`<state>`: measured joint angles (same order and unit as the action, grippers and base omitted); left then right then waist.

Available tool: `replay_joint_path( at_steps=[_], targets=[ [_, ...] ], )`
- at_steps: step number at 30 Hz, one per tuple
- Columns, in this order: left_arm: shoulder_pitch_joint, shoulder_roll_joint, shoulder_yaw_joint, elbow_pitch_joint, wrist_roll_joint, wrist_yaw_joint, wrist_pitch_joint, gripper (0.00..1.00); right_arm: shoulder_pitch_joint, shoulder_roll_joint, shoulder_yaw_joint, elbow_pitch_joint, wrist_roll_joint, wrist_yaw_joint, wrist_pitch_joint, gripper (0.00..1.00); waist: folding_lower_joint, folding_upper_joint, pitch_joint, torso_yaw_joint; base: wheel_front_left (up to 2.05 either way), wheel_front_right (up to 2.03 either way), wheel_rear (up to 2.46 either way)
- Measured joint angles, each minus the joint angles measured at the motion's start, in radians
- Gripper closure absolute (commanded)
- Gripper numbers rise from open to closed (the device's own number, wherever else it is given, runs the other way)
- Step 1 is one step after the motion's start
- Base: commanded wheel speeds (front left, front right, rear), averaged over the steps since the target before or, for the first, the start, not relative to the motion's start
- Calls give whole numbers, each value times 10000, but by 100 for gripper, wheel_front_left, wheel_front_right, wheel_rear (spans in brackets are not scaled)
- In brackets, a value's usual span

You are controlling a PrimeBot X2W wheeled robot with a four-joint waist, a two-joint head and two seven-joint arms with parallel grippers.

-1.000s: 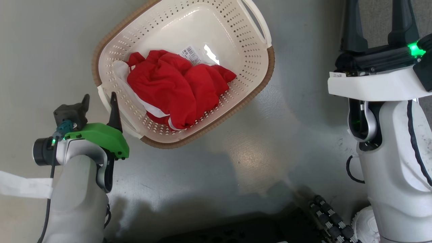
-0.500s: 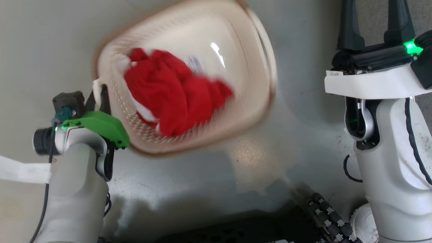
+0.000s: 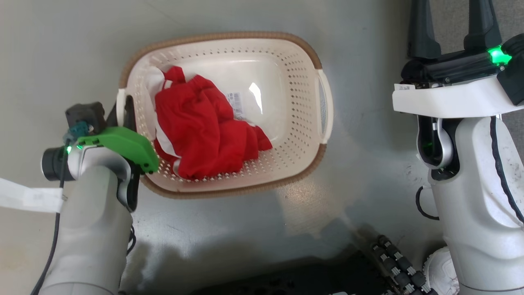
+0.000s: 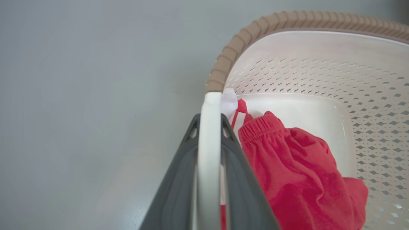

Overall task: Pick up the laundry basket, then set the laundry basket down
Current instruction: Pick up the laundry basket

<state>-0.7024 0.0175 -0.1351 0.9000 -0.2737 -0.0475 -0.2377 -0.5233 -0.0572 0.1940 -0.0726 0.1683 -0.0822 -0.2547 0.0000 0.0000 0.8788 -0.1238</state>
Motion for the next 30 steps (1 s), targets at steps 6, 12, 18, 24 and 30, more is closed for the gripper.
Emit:
replay_joint_path(
  at_steps=[6, 12, 18, 24, 30],
  targets=[
    [-434, 33, 157, 102, -31, 134, -10, 100, 1, 0, 42, 12, 17, -2, 0, 0, 0, 0, -107, -56, 0, 0, 0],
    [-734, 155, 410, 303, -127, 228, -10, 100, 5, 0, 54, 15, 65, -6, 0, 0, 0, 0, -187, -140, 0, 0, 0],
    [-1035, 345, 454, 445, -136, 303, -21, 100, 10, 2, 61, 13, 77, -90, 0, 0, 0, 0, -212, -236, 0, 0, 0],
    [-1187, 347, 414, 623, -130, 305, -52, 100, 15, 2, 79, 4, 90, -92, 0, 0, 0, 0, -176, -324, 0, 0, 0],
    [-1315, 341, 330, 780, -100, 305, -100, 100, 15, 2, 104, -13, 94, -140, 0, 0, 0, 0, -101, -396, 0, 0, 0]
  ],
)
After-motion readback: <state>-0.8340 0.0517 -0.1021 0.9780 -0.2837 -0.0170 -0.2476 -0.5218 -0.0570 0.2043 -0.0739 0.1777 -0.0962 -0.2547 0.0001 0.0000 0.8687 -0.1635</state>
